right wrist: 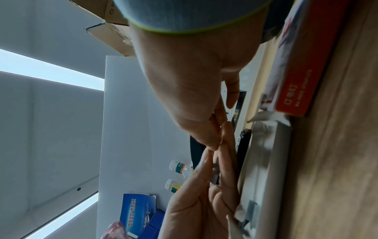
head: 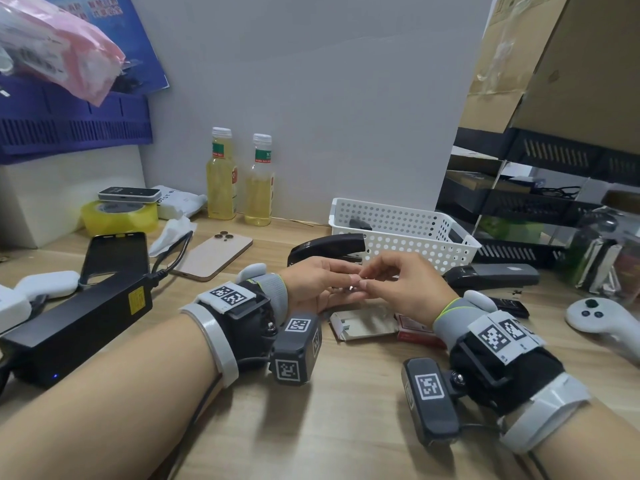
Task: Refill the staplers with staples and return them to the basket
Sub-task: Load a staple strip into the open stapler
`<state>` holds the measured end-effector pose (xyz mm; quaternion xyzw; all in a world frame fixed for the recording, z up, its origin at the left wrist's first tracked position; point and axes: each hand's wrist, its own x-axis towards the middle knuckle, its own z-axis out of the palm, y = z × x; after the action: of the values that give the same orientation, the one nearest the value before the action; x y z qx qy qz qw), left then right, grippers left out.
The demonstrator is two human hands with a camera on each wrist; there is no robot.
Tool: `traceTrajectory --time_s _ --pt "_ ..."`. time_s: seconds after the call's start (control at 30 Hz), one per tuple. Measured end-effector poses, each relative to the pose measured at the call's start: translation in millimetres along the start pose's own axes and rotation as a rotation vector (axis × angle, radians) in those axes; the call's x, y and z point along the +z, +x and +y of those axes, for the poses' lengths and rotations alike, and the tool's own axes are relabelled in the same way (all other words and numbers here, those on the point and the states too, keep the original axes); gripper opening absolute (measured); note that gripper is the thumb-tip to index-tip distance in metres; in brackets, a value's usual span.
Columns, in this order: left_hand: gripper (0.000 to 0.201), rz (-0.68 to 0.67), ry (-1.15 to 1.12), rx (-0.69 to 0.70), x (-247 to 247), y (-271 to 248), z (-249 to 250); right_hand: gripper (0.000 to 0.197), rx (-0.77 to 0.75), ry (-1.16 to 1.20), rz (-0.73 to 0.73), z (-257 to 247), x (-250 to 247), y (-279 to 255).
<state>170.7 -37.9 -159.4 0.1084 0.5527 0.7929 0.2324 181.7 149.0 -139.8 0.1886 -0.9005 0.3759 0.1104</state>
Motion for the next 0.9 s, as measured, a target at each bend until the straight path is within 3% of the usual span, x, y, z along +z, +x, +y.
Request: traceTrajectory --time_s 0.77,0.9 --pt "0.038 -0.020 -0.078 -0.022 -1 -2 4 0.005 -0.035 -0.113 -0.017 3 -1 6" --pt "0.034 -0.066 -0.122 -0.013 0 -5 3 0.006 -0.007 0.020 0.103 18 -3 11"
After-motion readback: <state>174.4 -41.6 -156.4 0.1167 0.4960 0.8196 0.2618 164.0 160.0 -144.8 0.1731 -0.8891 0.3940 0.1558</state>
